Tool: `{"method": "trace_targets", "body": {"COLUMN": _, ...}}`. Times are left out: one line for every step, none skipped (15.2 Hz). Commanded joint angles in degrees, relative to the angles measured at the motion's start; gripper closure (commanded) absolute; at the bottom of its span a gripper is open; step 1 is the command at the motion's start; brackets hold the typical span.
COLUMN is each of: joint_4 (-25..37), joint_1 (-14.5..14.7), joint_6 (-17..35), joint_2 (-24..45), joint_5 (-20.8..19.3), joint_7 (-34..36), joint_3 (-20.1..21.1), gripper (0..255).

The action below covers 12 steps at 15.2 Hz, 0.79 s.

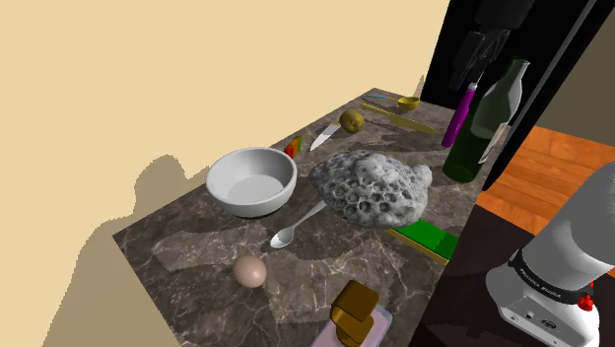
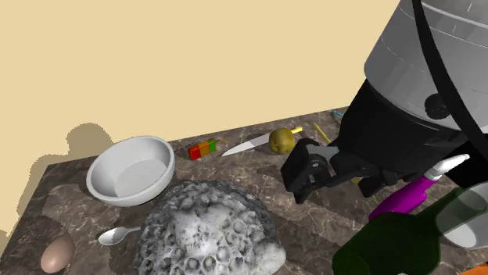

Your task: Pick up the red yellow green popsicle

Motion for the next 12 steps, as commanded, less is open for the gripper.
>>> {"method": "trace_targets", "body": {"joint_4": 0.0, "joint_1": 0.0, "joint_6": 0.0, "joint_2": 0.0, "joint_5": 0.0, "joint_7": 0.0, "joint_3": 0.0, "gripper": 0}}
{"method": "trace_targets", "body": {"joint_4": -0.4, "joint_1": -0.2, "joint_6": 1.4, "joint_2": 1.0, "joint_5": 0.8, "joint_7": 2.3, "joint_3": 1.3, "gripper": 0}}
{"method": "trace_targets", "body": {"joint_4": -0.7, "joint_1": -0.3, "joint_6": 2.8, "joint_2": 2.1, "joint_5": 1.6, "joint_7": 4.6, "joint_3": 2.5, "gripper": 0}}
{"method": "trace_targets", "body": {"joint_4": -0.8, "joint_1": -0.5, "joint_6": 4.2, "joint_2": 3.3, "joint_5": 2.3, "joint_7": 6.9, "joint_3": 3.8, "gripper": 0}}
{"method": "trace_targets", "body": {"joint_4": -0.9, "joint_1": -0.7, "joint_6": 5.7, "joint_2": 4.6, "joint_5": 3.0, "joint_7": 9.2, "joint_3": 5.0, "gripper": 0}}
{"method": "trace_targets", "body": {"joint_4": -0.9, "joint_1": -0.9, "joint_6": 7.1, "joint_2": 6.0, "joint_5": 3.7, "joint_7": 11.5, "joint_3": 6.2, "gripper": 0}}
{"method": "trace_targets", "body": {"joint_4": -0.7, "joint_1": -1.2, "joint_6": 8.5, "joint_2": 7.4, "joint_5": 4.2, "joint_7": 13.7, "joint_3": 7.4, "gripper": 0}}
{"method": "trace_targets", "body": {"joint_4": -0.5, "joint_1": -1.4, "joint_6": 9.9, "joint_2": 9.0, "joint_5": 4.7, "joint_7": 16.0, "joint_3": 8.6, "gripper": 0}}
{"method": "trace_targets", "body": {"joint_4": -0.1, "joint_1": -1.7, "joint_6": 11.3, "joint_2": 10.7, "joint_5": 5.2, "joint_7": 18.3, "joint_3": 9.8, "gripper": 0}}
{"method": "trace_targets", "body": {"joint_4": 0.3, "joint_1": -2.0, "joint_6": 12.7, "joint_2": 12.4, "joint_5": 5.6, "joint_7": 20.5, "joint_3": 10.9, "gripper": 0}}
{"method": "trace_targets", "body": {"joint_4": 0.8, "joint_1": -2.3, "joint_6": 14.1, "joint_2": 14.2, "joint_5": 5.8, "joint_7": 22.8, "joint_3": 12.1, "gripper": 0}}
{"method": "trace_targets", "body": {"joint_4": 1.5, "joint_1": -2.6, "joint_6": 15.4, "joint_2": 16.1, "joint_5": 6.0, "joint_7": 25.0, "joint_3": 13.2, "gripper": 0}}
